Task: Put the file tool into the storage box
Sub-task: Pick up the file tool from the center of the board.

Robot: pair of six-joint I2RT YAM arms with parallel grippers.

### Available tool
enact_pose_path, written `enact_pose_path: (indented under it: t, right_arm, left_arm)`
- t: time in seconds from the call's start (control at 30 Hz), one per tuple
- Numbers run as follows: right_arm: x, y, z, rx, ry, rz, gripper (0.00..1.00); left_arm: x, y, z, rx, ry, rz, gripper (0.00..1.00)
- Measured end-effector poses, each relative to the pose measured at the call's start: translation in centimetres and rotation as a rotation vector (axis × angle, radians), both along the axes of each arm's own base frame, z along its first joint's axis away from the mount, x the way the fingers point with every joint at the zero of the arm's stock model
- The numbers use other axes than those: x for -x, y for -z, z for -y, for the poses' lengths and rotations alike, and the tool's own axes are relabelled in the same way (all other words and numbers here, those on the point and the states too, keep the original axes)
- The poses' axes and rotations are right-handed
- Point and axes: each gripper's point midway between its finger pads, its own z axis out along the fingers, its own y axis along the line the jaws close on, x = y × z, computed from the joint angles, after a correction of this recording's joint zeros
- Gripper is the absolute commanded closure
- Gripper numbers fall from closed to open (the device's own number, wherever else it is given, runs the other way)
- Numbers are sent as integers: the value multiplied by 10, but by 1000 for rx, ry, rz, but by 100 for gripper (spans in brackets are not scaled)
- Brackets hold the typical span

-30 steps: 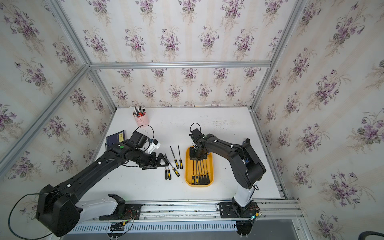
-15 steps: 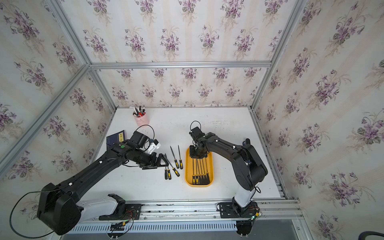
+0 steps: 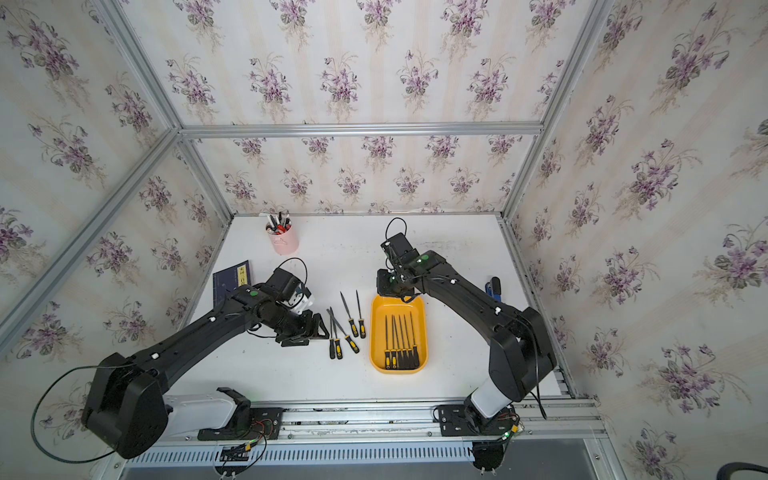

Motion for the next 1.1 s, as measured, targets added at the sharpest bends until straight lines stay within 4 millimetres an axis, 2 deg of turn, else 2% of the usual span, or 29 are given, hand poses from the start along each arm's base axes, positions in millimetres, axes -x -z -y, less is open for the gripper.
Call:
enact_pose_path:
  t: [0.13, 0.5, 0.77, 0.97, 1.1]
  right_arm:
    - [2, 0, 1, 2, 3, -7, 78]
    - [4, 0, 2, -1, 8, -15, 78]
    - [9, 4, 6, 9, 1, -21, 79]
    - [12, 7, 8, 21, -16, -22, 79]
    - [12, 8, 9, 26, -26, -18, 79]
  left_arm:
    - [3, 15, -5, -92, -36, -40, 43]
    - [-1, 55, 4, -329, -50, -67, 44]
    - [-14, 64, 20, -370, -57, -33, 44]
    - [-12, 77, 27, -389, -40, -50, 54]
    - [-12, 78, 28, -381, -46, -44, 55]
